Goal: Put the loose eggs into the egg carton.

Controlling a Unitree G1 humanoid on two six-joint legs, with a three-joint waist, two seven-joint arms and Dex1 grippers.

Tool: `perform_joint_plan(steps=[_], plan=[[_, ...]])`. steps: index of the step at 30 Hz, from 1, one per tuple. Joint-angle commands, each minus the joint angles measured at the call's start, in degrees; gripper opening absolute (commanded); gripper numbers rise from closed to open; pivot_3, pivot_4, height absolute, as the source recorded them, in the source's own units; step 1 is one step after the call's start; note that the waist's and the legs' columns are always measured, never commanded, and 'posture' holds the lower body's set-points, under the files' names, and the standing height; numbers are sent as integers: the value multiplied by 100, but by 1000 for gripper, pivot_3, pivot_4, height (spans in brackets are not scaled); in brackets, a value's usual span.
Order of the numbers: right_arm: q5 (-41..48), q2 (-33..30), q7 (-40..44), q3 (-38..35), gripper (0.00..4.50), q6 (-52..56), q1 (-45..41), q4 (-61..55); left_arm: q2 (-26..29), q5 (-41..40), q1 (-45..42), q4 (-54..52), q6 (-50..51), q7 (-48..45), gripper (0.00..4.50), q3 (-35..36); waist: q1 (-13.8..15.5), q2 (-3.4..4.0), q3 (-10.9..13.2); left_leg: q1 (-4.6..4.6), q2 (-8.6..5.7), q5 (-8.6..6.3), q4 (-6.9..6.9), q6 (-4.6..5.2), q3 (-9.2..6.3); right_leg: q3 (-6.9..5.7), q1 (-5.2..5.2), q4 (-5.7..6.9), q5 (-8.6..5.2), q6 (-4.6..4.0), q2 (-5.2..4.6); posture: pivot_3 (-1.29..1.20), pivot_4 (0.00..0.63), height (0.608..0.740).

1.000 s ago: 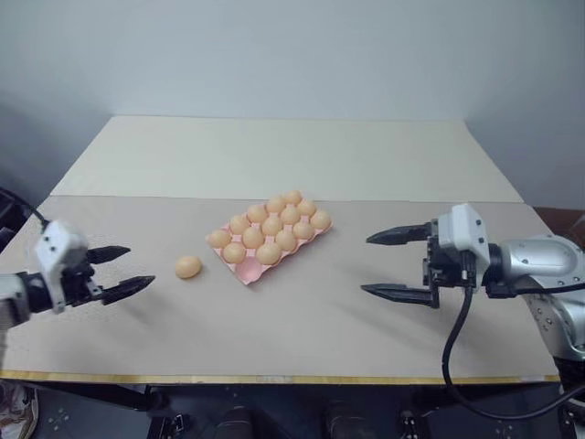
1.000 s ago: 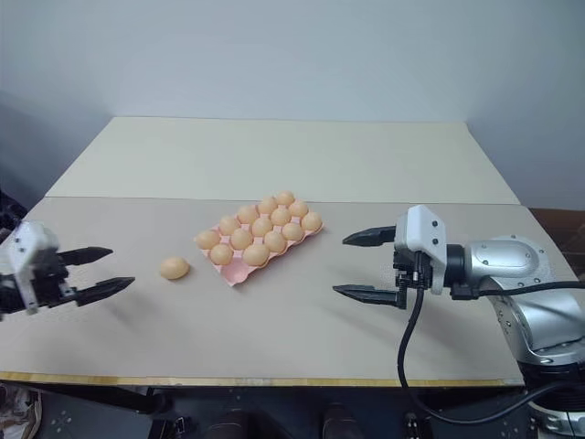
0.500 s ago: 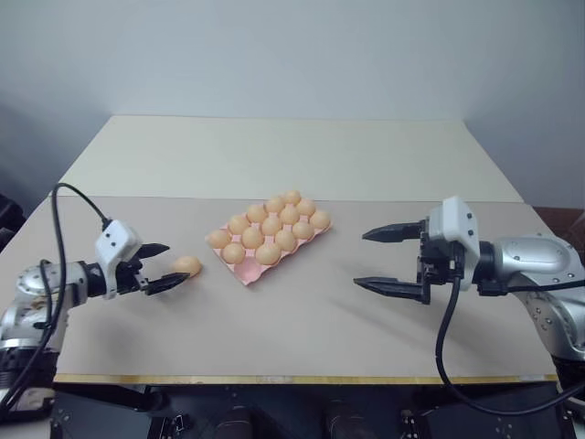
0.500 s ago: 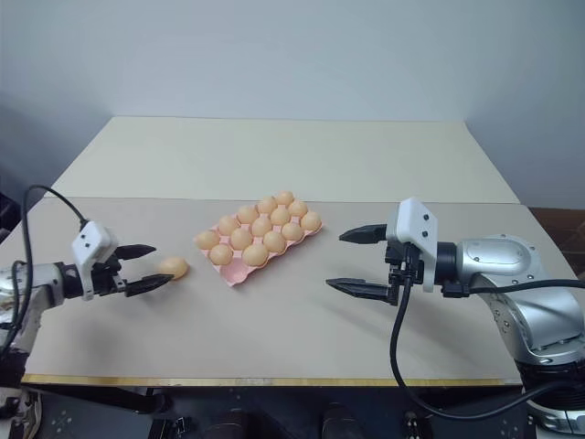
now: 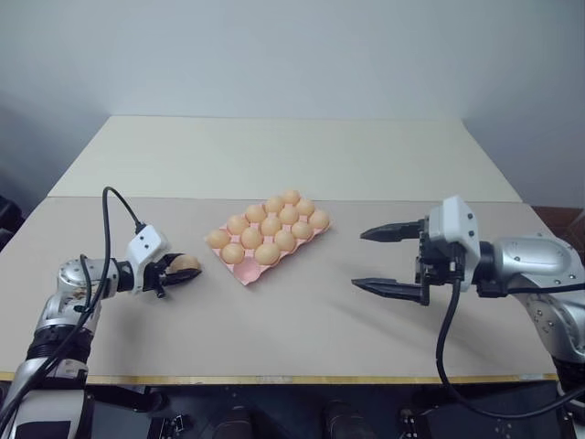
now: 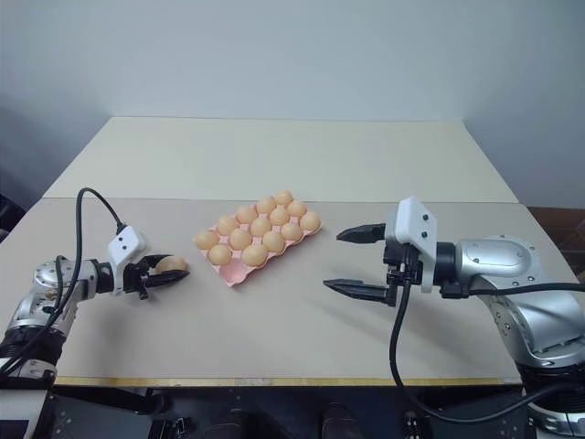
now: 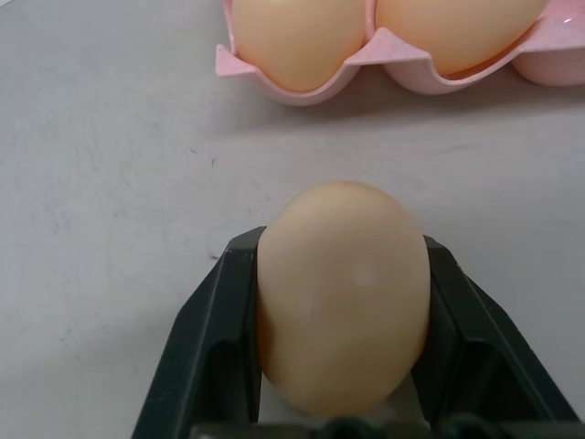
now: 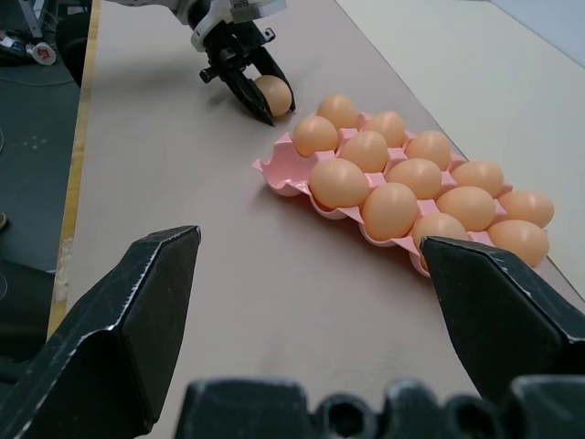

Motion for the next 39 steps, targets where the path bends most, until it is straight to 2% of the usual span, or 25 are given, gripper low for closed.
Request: perform_joint_plan(steps=[1, 7, 12, 15, 18, 22, 27, 32, 38, 39], plan=[[145, -59, -20, -238, 4500, -30, 19, -150, 244, -212, 72, -157, -119, -167, 1771, 345, -7, 0, 0, 0, 0, 0, 0, 0, 0, 0, 0, 0, 0, 0, 0, 0, 150, 740], [133, 38, 64, -244, 4500, -265, 25, -2, 493, -868, 478, -1009, 353, -592, 1771, 812, -7, 0, 0, 0, 1, 0, 0, 0, 0, 0, -1, 1, 0, 0, -1, 0, 150, 740], [157, 49, 139, -264, 4500, -333, 51, 52, 786, -1733, 1064, -2574, 1194, -1162, 1771, 1090, 4, 0, 0, -1, 2, 0, 1, 0, 1, -1, 1, -1, -1, 1, -2, 0, 150, 740], [160, 35, 173, -275, 4500, -351, 64, 63, 896, -2195, 1223, -3227, 1617, -1224, 1771, 1319, 10, 0, 0, -1, 3, 0, 1, 0, 1, -1, 0, 0, -1, 1, -2, 0, 150, 740], [181, 20, 191, -279, 4500, -351, 66, 71, 946, -2248, 1238, -3550, 1771, -1072, 1771, 1374, 3, 0, 0, 5, 2, 0, 1, 0, 1, -1, 4, 3, -1, 1, -1, 0, 150, 740], [219, 13, 229, -287, 4500, -361, 49, 96, 814, -2070, 978, -3578, 1673, -960, 1771, 1088, 1, 0, 0, 6, 2, 0, 1, 0, 1, -1, 4, 1, -1, 1, 0, 0, 150, 740], [151, 44, 219, -221, 4500, -399, -9, 152, 150, -1470, 286, -3255, 1428, -645, 1771, 211, 85, 0, 0, 4, -2, 0, 4, 0, 0, -2, 10, -4, 0, 2, -1, 0, 150, 740], [166, 17, 137, -279, 4500, -355, 47, 43, -407, -840, -189, -2387, 856, -464, 1771, -329, 103, 0, 0, 0, -2, 0, 4, 0, -1, -1, 5, -4, 1, 1, 0, 0, 150, 740], [233, -38, 22, -413, 4500, -284, 177, -117, -739, -448, -543, -1609, 504, -476, 1771, -623, 122, 0, 0, 0, -4, 0, 5, 1, -2, -1, 5, -3, 1, 1, 0, 0, 150, 740], [237, -40, 10, -429, 4500, -276, 188, -131, -764, -450, -561, -1568, 474, -536, 2439, -646, 134, 0, 0, -2, -3, 0, 5, 1, -2, -1, 5, -4, 1, 1, 0, 0, 150, 740]])
